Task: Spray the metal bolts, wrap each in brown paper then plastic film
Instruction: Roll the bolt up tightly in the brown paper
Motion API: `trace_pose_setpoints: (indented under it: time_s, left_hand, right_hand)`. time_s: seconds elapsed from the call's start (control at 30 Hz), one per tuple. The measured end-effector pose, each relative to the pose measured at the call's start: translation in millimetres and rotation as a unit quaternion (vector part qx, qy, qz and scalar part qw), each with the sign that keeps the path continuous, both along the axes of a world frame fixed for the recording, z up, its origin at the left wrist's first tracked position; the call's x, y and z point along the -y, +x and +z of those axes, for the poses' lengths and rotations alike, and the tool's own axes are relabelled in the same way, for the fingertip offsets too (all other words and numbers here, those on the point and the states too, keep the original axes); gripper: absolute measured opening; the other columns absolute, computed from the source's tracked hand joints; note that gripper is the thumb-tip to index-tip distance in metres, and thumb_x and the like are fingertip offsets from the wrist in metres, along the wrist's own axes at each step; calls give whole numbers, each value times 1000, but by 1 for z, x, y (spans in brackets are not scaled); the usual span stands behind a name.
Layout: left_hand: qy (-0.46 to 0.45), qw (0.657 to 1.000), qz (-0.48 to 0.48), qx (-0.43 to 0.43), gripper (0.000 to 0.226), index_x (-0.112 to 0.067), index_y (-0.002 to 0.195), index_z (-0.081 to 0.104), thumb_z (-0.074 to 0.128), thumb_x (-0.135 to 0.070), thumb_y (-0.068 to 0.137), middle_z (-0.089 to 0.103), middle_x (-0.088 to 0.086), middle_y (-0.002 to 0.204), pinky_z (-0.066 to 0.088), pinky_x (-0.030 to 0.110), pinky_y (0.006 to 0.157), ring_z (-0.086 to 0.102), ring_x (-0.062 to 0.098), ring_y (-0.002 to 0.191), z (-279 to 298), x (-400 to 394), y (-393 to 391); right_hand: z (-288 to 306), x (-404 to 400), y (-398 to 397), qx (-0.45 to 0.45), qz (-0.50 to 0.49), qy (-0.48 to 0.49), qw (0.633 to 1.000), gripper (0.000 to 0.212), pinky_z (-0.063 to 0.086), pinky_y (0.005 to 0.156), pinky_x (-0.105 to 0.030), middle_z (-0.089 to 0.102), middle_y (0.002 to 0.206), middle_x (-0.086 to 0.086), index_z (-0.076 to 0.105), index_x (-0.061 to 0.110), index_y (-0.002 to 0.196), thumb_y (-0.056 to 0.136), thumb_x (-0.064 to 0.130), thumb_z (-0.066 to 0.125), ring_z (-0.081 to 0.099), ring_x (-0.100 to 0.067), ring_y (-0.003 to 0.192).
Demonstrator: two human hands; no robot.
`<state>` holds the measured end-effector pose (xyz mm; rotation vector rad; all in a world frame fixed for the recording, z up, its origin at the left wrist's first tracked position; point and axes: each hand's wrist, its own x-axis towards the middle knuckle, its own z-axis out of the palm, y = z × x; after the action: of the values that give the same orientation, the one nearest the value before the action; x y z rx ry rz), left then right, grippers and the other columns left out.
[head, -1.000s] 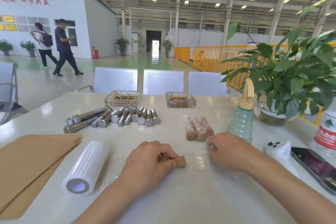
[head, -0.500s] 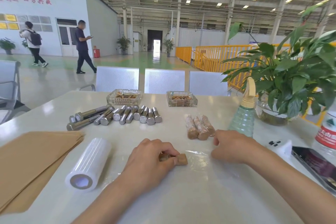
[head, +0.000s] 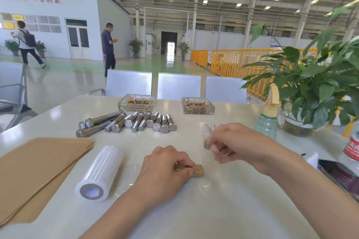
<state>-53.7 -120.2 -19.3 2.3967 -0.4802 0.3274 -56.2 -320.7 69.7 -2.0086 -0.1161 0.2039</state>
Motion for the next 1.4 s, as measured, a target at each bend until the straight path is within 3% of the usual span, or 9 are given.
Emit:
trace_pose_setpoints:
  time_s: [0.1, 0.2, 0.33, 0.4, 0.6, 0.77, 0.9, 1.13, 1.4]
  left_hand:
    - [41, 999, 2, -16, 23, -69, 80, 56, 60, -47, 87, 52, -16, 92, 41, 37, 91, 43, 10, 98, 3, -2, -6]
    - [39, 996, 4, -85, 24, -44, 77, 56, 36, -44, 89, 52, -14, 96, 41, 35, 91, 44, 15, 102, 12, -2, -1]
    - [-163, 965, -43, -198, 47, -13, 86, 62, 29, 20, 90, 61, 13, 96, 47, 20, 66, 53, 23, 89, 22, -15, 12]
    - [-259, 947, -43, -187, 53, -7, 98, 65, 26, 25, 83, 67, 13, 97, 48, 25, 79, 57, 22, 94, 21, -23, 9]
    - [-264, 949, -31, -168, 49, -10, 112, 64, 43, 23, 82, 63, 13, 115, 47, 13, 83, 59, 19, 113, 16, -34, 4]
    - [-202, 969, 64, -129, 29, -26, 92, 67, 64, 1, 82, 56, -9, 88, 40, 10, 55, 50, 1, 65, 15, -36, -3]
    - [-137, 981, 99, -94, 27, -29, 87, 65, 66, -2, 81, 60, -9, 88, 44, 17, 60, 53, 6, 70, 15, -33, -2]
    - [-199, 969, 79, -121, 17, -21, 80, 71, 78, -5, 80, 70, -4, 76, 51, 21, 66, 60, 6, 66, 13, -49, 0]
    - [-162, 975, 95, -118, 14, -23, 75, 77, 74, -11, 82, 76, -5, 72, 51, 18, 59, 65, 4, 62, 21, -46, -6]
  right_hand:
    - [-7, -33, 5, -18, 48, 15, 999, 12, 57, 64, -26, 67, 65, 1, 61, 14, 85, 96, 12, 57, 65, -13, 58]
    - [-19, -49, 12, -50, 65, 29, 996, 14, 52, 63, -24, 66, 65, 3, 62, 17, 83, 97, 15, 59, 62, -11, 59]
    - [-23, -46, 17, -79, 74, 77, 991, 16, 50, 61, -24, 64, 69, 0, 64, 18, 80, 95, 17, 61, 57, -13, 58]
    - [-22, -44, 18, -91, 79, 87, 989, 17, 49, 60, -25, 63, 70, -1, 63, 18, 78, 95, 18, 63, 56, -14, 58]
    - [-17, -53, 19, -76, 73, 11, 994, 17, 41, 55, -23, 61, 65, 2, 61, 17, 77, 94, 19, 63, 50, -12, 54]
    - [-19, -69, 21, -53, 47, -65, 995, 23, 34, 47, -21, 63, 63, 1, 64, 15, 67, 90, 18, 67, 49, -13, 52]
    - [-23, -83, 23, -61, 4, -117, 991, 24, 34, 54, -27, 63, 74, -9, 69, 13, 64, 86, 21, 68, 49, -25, 72]
    - [-28, -87, 25, -70, -22, -141, 987, 27, 36, 49, -24, 57, 52, -3, 69, 13, 60, 86, 22, 69, 48, -24, 67]
    - [-31, -92, 22, -48, -6, -169, 984, 21, 45, 55, -23, 79, 92, -12, 78, 6, 90, 89, 15, 58, 56, -19, 64]
